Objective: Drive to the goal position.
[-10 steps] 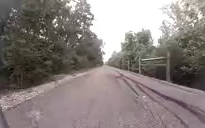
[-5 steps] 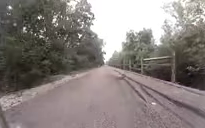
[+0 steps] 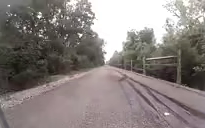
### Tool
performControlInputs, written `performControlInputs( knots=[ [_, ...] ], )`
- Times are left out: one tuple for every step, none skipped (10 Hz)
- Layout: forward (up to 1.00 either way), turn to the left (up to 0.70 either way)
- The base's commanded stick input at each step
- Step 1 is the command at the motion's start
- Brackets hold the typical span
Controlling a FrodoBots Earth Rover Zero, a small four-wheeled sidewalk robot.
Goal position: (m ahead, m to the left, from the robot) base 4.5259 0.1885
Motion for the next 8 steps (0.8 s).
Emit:
performControlInputs(
  knots=[
    [0.70,0.00],
    [0.70,0.00],
    [0.70,0.00],
    [0.70,0.00],
    [0.70,0.00],
    [0.70,0.00],
    [0.70,-0.25],
    [0.70,-0.29]
  ],
)
